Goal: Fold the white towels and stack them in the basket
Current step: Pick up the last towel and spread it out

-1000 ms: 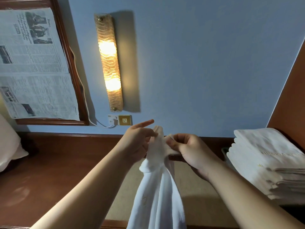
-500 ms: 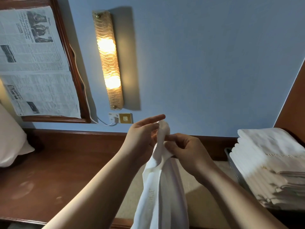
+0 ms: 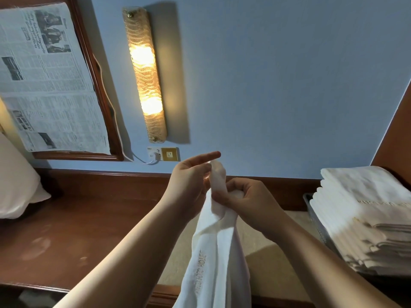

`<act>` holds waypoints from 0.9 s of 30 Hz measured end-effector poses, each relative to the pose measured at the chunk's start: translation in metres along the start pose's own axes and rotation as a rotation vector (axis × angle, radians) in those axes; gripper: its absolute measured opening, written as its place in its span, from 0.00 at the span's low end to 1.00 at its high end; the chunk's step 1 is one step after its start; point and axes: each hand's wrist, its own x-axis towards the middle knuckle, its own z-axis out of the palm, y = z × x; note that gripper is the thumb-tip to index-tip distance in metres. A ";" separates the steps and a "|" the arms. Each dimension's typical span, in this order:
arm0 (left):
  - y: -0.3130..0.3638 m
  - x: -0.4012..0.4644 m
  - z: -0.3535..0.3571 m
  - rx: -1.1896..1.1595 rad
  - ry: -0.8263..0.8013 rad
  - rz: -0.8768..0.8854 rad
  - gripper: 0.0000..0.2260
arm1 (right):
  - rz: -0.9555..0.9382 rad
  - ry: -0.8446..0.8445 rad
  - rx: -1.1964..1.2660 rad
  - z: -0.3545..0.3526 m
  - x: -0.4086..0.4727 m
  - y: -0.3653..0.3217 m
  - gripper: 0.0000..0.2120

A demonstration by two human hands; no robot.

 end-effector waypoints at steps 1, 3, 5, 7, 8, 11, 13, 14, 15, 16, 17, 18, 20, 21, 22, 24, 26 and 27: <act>-0.002 -0.001 -0.002 0.071 0.002 0.017 0.15 | 0.014 0.007 -0.002 -0.004 0.000 0.001 0.15; -0.005 -0.001 -0.012 0.250 -0.004 0.013 0.15 | 0.034 0.032 -0.073 -0.014 0.002 0.001 0.17; -0.007 -0.001 -0.027 0.383 -0.085 -0.042 0.12 | 0.012 0.035 -0.193 -0.023 0.002 -0.001 0.17; -0.008 -0.005 -0.039 0.546 -0.233 -0.064 0.08 | -0.006 -0.009 -0.280 -0.029 0.002 -0.006 0.17; -0.008 -0.009 -0.041 0.699 -0.304 -0.056 0.09 | -0.011 -0.032 -0.329 -0.030 0.002 -0.009 0.17; -0.014 -0.014 -0.043 1.220 -0.365 0.102 0.09 | -0.056 -0.054 -0.448 -0.031 0.003 -0.018 0.11; -0.018 -0.015 -0.043 1.252 -0.390 0.268 0.12 | -0.063 -0.084 -0.455 -0.030 0.005 -0.023 0.07; -0.020 -0.015 -0.045 1.189 -0.418 0.313 0.12 | -0.053 -0.103 -0.441 -0.029 0.006 -0.025 0.07; -0.019 -0.015 -0.045 1.104 -0.449 0.324 0.11 | -0.045 -0.119 -0.423 -0.030 0.007 -0.025 0.06; -0.019 -0.015 -0.045 1.026 -0.473 0.303 0.09 | -0.039 -0.128 -0.395 -0.031 0.007 -0.025 0.06; -0.019 -0.017 -0.046 0.962 -0.497 0.270 0.08 | -0.030 -0.133 -0.352 -0.032 0.008 -0.024 0.05; -0.020 -0.019 -0.046 0.918 -0.508 0.241 0.09 | -0.017 -0.138 -0.281 -0.033 0.009 -0.024 0.05; -0.022 -0.022 -0.047 0.842 -0.509 0.203 0.12 | 0.029 -0.164 -0.102 -0.035 0.009 -0.025 0.05; -0.023 -0.024 -0.047 0.812 -0.505 0.194 0.13 | 0.054 -0.179 -0.024 -0.035 0.009 -0.024 0.07; -0.024 -0.026 -0.046 0.795 -0.502 0.192 0.14 | 0.074 -0.189 0.039 -0.035 0.010 -0.023 0.09; -0.024 -0.029 -0.044 0.753 -0.479 0.210 0.15 | 0.117 -0.200 0.165 -0.036 0.011 -0.019 0.12; -0.023 -0.029 -0.043 0.713 -0.421 0.249 0.14 | 0.183 -0.191 0.354 -0.036 0.012 -0.015 0.14; -0.022 -0.028 -0.043 0.691 -0.384 0.266 0.14 | 0.207 -0.180 0.430 -0.036 0.013 -0.014 0.14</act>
